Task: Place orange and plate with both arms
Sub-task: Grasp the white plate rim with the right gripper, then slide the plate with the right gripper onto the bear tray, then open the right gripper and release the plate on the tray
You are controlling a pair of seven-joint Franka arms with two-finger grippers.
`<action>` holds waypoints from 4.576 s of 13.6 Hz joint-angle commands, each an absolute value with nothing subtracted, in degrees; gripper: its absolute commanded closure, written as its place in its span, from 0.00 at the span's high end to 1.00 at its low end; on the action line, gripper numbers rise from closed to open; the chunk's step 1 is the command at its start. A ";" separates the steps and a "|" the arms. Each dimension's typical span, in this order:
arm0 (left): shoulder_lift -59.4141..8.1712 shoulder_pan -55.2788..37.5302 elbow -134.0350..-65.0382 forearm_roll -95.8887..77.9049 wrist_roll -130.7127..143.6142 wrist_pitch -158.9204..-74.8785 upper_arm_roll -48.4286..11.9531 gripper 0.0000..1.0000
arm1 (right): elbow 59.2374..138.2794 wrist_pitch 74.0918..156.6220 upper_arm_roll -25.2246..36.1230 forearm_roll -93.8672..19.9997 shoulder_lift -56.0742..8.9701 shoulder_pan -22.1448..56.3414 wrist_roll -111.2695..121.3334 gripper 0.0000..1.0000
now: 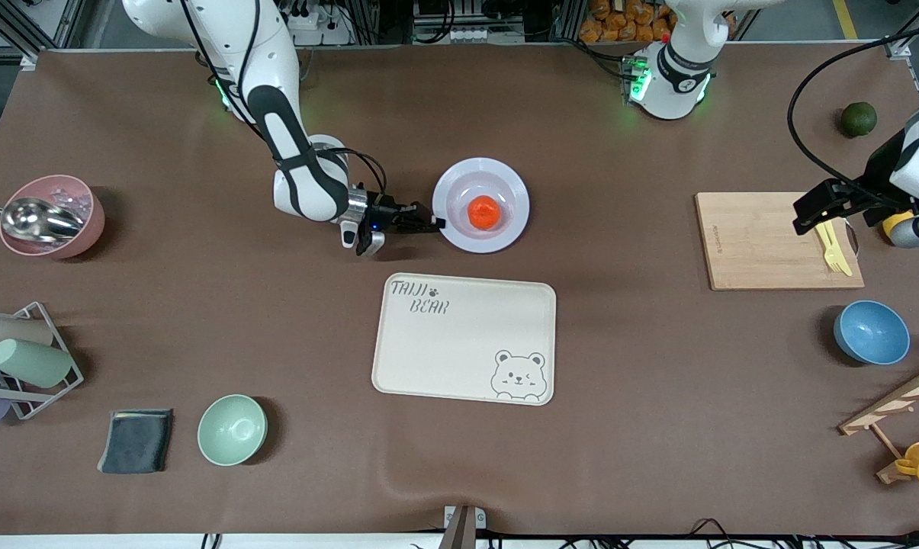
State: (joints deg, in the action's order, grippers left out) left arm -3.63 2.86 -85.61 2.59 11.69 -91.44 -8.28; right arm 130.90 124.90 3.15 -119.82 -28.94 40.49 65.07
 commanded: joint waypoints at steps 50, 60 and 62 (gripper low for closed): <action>-3.16 3.78 -86.66 -1.85 10.28 -91.58 -7.73 1.00 | 103.97 127.35 3.95 -125.08 -44.48 29.09 58.73 0.47; -3.25 4.22 -87.27 -1.76 10.28 -91.58 -7.73 1.00 | 100.20 131.05 6.94 -88.38 -39.03 27.69 24.63 0.67; -3.51 4.13 -87.19 -1.76 10.28 -91.67 -7.73 1.00 | 97.58 128.07 7.38 -74.61 -38.23 26.29 18.58 0.70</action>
State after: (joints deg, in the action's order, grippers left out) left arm -3.59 3.86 -86.92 -0.09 11.58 -91.20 -7.85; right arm 99.45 130.57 7.62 -84.97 -39.50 28.32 24.26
